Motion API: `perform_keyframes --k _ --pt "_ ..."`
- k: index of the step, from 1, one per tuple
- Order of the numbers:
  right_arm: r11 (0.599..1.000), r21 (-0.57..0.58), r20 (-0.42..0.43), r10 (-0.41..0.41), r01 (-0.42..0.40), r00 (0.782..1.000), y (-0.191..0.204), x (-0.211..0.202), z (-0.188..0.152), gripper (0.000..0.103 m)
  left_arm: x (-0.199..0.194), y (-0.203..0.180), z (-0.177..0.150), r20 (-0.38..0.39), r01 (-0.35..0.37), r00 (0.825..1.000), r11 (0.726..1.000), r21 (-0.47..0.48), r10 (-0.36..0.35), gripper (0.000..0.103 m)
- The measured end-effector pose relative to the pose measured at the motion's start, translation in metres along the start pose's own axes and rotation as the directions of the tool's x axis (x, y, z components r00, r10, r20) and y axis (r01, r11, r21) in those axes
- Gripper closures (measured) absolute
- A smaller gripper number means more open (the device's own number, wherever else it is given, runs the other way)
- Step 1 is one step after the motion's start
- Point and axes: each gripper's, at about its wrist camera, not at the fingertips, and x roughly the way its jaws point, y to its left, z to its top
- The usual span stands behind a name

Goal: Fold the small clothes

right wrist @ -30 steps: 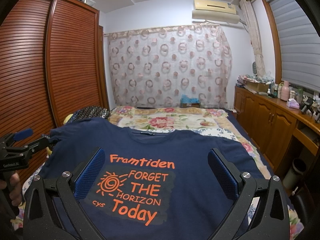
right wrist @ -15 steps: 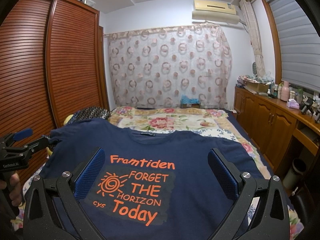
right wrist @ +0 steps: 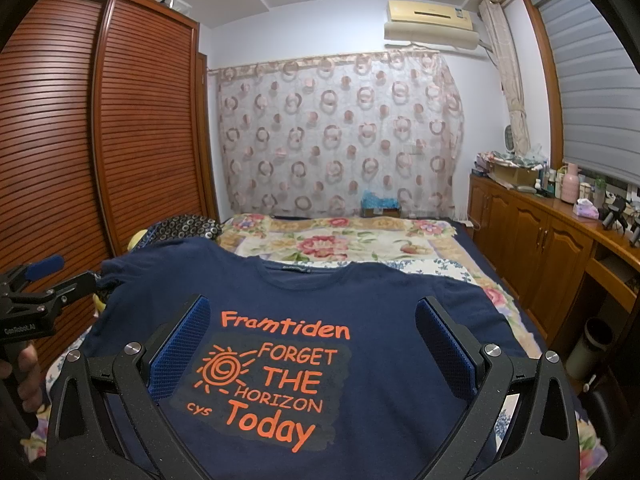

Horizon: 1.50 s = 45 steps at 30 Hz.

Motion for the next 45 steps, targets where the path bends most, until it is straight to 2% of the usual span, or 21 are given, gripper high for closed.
perform_keyframes --k 11,16,45 --pt "1.000 -0.002 -0.002 0.000 0.000 1.000 0.000 0.005 -0.007 0.000 -0.004 -0.002 0.006 -0.003 -0.001 1.000 1.000 -0.001 0.001 0.000" --pt "1.000 -0.008 -0.024 0.000 0.000 1.000 0.003 0.012 -0.014 0.000 -0.001 0.007 0.006 -0.027 0.001 1.000 1.000 -0.015 -0.002 0.000" --pt "0.996 -0.060 -0.087 0.059 -0.065 0.994 0.042 0.055 -0.021 0.000 0.043 0.070 -0.030 -0.134 -0.055 0.990 0.998 -0.013 0.053 0.000"
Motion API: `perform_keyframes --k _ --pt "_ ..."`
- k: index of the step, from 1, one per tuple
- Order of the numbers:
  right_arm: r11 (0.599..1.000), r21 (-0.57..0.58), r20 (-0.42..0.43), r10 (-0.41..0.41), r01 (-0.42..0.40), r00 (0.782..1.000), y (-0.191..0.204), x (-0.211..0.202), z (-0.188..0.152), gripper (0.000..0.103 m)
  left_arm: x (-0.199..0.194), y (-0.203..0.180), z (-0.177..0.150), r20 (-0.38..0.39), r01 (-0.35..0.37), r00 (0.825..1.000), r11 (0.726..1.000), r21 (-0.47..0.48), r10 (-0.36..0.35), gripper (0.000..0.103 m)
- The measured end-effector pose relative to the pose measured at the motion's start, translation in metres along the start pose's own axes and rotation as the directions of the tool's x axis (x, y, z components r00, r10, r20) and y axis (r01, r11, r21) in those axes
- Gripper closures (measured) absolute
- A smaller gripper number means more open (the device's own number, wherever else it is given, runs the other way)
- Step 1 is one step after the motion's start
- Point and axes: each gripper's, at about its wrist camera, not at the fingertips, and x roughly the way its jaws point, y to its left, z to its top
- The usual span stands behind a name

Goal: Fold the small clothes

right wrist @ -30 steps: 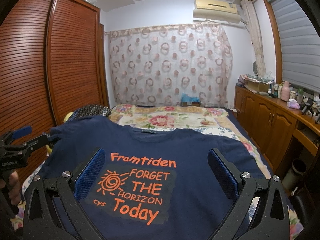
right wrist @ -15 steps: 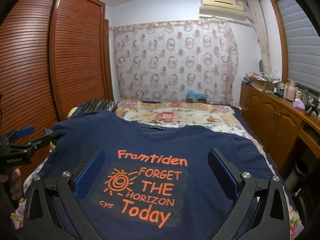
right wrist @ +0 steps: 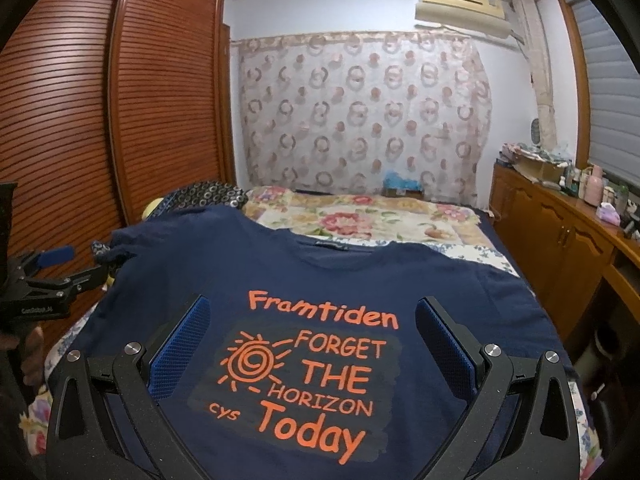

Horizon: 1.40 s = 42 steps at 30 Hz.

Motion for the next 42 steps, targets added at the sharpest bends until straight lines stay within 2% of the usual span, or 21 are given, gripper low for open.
perform_keyframes --k 8,17,19,22,24,29,31,34,39,42 --pt "0.999 -0.030 -0.029 0.029 -0.030 0.999 0.011 0.020 0.002 0.000 0.009 0.023 -0.004 -0.014 -0.023 1.000 1.000 -0.020 0.023 0.000" --pt "0.991 -0.093 -0.073 0.085 -0.092 0.994 0.019 0.065 0.012 0.000 0.029 0.075 0.008 -0.038 -0.037 0.999 0.997 -0.064 0.034 0.001" --pt "0.989 -0.097 -0.085 0.102 -0.110 0.991 0.022 0.076 0.013 0.000 0.034 0.085 0.012 -0.044 -0.040 0.998 0.997 -0.072 0.037 0.006" --pt "0.986 -0.096 -0.113 0.123 -0.134 0.986 0.024 0.091 0.013 0.000 0.041 0.098 0.022 -0.054 -0.033 0.998 0.996 -0.085 0.028 0.008" --pt "0.983 -0.104 -0.134 0.137 -0.152 0.981 0.027 0.102 0.013 0.000 0.047 0.106 0.030 -0.064 -0.032 0.998 0.995 -0.093 0.026 0.018" --pt "0.974 -0.120 -0.182 0.167 -0.190 0.969 0.036 0.127 0.018 0.000 0.075 0.129 0.038 -0.128 -0.022 0.992 0.989 -0.149 0.003 0.034" --pt "0.972 -0.116 -0.199 0.180 -0.205 0.963 0.036 0.135 0.020 0.000 0.087 0.136 0.038 -0.160 -0.021 0.987 0.985 -0.173 -0.007 0.045" --pt "0.968 -0.116 -0.225 0.194 -0.224 0.955 0.038 0.148 0.024 0.000 0.101 0.144 0.036 -0.199 -0.020 0.980 0.978 -0.206 -0.022 0.053" --pt "0.963 -0.106 -0.259 0.214 -0.248 0.942 0.040 0.168 0.030 0.000 0.119 0.153 0.031 -0.254 -0.030 0.967 0.972 -0.232 -0.030 0.054" --pt "0.958 -0.109 -0.277 0.225 -0.264 0.934 0.041 0.178 0.031 0.000 0.120 0.152 0.031 -0.251 -0.024 0.967 0.971 -0.239 -0.037 0.061"
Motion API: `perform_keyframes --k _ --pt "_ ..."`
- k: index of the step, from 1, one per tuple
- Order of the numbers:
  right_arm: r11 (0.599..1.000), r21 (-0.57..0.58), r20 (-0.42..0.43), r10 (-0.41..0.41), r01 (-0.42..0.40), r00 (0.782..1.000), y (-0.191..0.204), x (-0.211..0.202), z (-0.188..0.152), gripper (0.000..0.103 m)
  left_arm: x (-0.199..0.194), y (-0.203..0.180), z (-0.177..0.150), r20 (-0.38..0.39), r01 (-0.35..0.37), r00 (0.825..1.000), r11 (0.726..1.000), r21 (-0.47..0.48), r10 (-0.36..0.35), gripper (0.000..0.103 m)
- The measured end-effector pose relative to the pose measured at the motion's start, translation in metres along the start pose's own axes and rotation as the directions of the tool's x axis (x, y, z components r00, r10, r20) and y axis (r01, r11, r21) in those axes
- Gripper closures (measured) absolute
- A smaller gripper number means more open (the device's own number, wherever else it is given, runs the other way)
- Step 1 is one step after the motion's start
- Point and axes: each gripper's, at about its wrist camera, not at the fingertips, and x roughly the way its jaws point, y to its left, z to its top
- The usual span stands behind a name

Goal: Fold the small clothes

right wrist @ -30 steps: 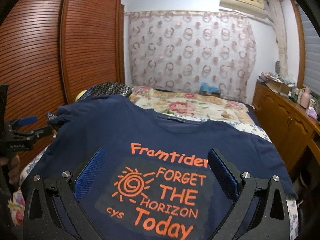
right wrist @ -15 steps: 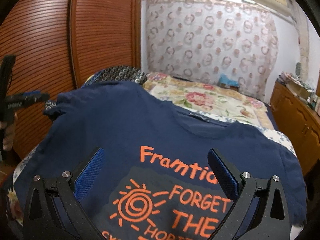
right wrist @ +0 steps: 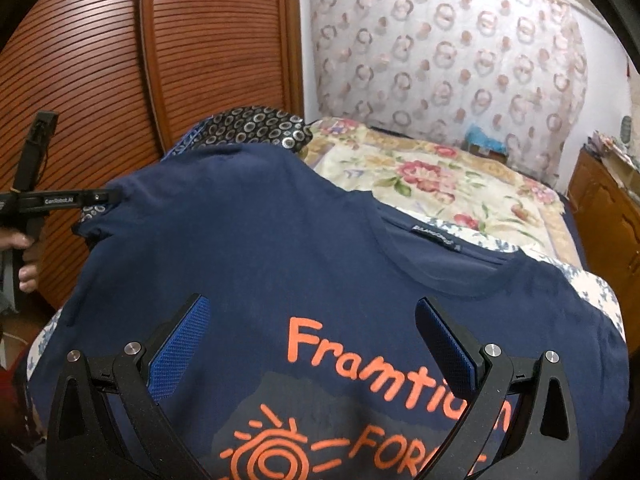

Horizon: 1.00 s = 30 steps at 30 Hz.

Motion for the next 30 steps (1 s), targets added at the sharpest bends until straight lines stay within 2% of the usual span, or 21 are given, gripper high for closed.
perform_keyframes --k 4,12,15,17,18,20,22,30 --pt "1.000 -0.001 -0.005 0.016 -0.016 1.000 -0.003 0.006 0.003 0.000 0.001 0.000 0.006 -0.003 0.004 1.000 1.000 0.008 -0.004 0.080" --pt "0.999 0.028 -0.014 0.017 -0.017 1.000 -0.018 0.014 0.001 0.000 0.001 -0.008 0.021 0.014 -0.047 0.999 0.997 0.056 0.046 0.080" --pt "0.999 0.045 -0.017 0.009 -0.009 1.000 -0.025 0.014 -0.002 0.000 0.002 -0.009 0.027 0.015 -0.045 0.999 0.997 0.070 0.044 0.080" --pt "0.999 0.053 -0.015 0.004 -0.003 1.000 -0.029 0.013 -0.005 0.000 -0.001 -0.012 0.029 0.033 -0.044 0.999 0.995 0.089 0.041 0.085" --pt "0.998 0.056 -0.014 0.001 -0.001 1.000 -0.030 0.013 -0.006 0.000 -0.003 -0.014 0.030 0.039 -0.046 0.998 0.994 0.097 0.042 0.094" --pt "0.998 0.064 -0.013 -0.006 0.006 1.000 -0.034 0.011 -0.008 0.000 -0.010 -0.021 0.033 0.062 -0.042 0.997 0.993 0.110 0.035 0.095" --pt "0.997 0.070 -0.013 -0.011 0.012 1.000 -0.037 0.010 -0.008 0.000 -0.018 -0.027 0.035 0.090 -0.033 0.996 0.992 0.125 0.022 0.103" --pt "0.997 0.081 -0.004 -0.020 0.020 1.000 -0.042 0.007 -0.009 0.000 -0.035 -0.062 0.047 0.108 0.009 0.994 0.981 0.192 -0.030 0.103"
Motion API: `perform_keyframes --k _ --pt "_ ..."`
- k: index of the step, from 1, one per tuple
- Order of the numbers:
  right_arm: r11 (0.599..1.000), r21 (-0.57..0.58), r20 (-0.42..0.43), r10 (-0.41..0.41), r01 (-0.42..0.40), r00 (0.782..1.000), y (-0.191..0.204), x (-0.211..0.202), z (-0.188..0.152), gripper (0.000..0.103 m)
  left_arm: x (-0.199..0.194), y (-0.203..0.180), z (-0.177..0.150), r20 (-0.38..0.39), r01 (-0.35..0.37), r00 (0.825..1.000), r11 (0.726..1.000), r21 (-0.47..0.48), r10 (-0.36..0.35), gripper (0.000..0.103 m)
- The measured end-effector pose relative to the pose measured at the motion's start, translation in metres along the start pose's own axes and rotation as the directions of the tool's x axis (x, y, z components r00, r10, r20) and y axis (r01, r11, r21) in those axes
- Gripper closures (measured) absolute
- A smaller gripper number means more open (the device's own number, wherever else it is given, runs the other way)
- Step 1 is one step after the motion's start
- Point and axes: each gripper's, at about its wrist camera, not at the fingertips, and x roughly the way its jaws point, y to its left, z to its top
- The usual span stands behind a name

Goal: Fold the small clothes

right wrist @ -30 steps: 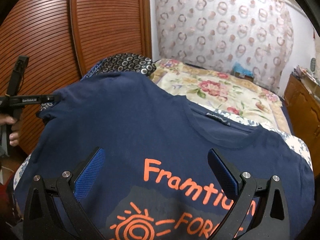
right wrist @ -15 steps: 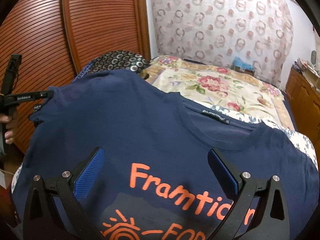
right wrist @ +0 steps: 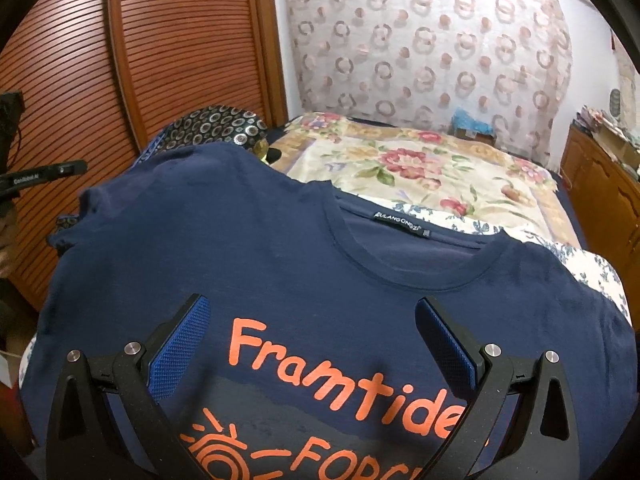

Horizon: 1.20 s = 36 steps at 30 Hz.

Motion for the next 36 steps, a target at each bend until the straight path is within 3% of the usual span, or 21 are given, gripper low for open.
perform_keyframes --k 6,8,10,16,18,23,25,27,28,36 --pt "1.000 0.017 0.019 -0.006 0.006 1.000 -0.007 -0.007 -0.001 0.000 -0.008 -0.002 0.014 0.005 -0.052 0.999 0.999 0.003 0.052 0.101" --pt "1.000 0.016 0.022 -0.006 0.006 1.000 -0.007 -0.010 -0.001 0.000 -0.004 0.006 0.011 -0.028 -0.075 0.997 0.997 -0.014 0.074 0.091" --pt "1.000 0.013 0.025 -0.003 0.002 1.000 -0.006 -0.010 -0.002 0.000 0.001 0.016 0.002 -0.065 -0.085 0.994 0.996 -0.030 0.083 0.073" --pt "1.000 0.009 0.023 0.009 -0.009 1.000 -0.003 -0.007 -0.003 0.000 0.021 0.027 -0.022 -0.166 -0.087 0.983 0.994 -0.066 0.075 0.051" --pt "1.000 0.006 0.022 0.012 -0.012 1.000 -0.002 -0.006 -0.003 0.000 0.028 0.031 -0.026 -0.187 -0.088 0.980 0.992 -0.087 0.070 0.051" --pt "1.000 0.006 0.021 0.012 -0.012 1.000 0.000 -0.006 -0.003 0.000 0.033 0.038 -0.025 -0.159 -0.081 0.986 0.988 -0.135 0.059 0.051" --pt "1.000 0.007 0.022 0.010 -0.010 1.000 0.001 -0.006 -0.004 0.000 0.035 0.037 -0.023 -0.160 -0.089 0.985 0.990 -0.112 0.070 0.066" --pt "1.000 0.011 0.023 0.007 -0.007 1.000 -0.001 -0.006 -0.004 0.000 0.041 0.039 -0.023 -0.188 -0.105 0.979 0.988 -0.110 0.083 0.097" --pt "1.000 0.013 0.024 0.007 -0.008 1.000 -0.002 -0.006 -0.004 0.000 0.042 0.039 -0.023 -0.190 -0.103 0.978 0.989 -0.109 0.082 0.103" --pt "1.000 0.020 0.028 0.005 -0.005 1.000 -0.007 -0.008 -0.005 0.000 0.012 -0.004 0.007 -0.079 -0.034 0.996 0.999 -0.009 0.034 0.103"
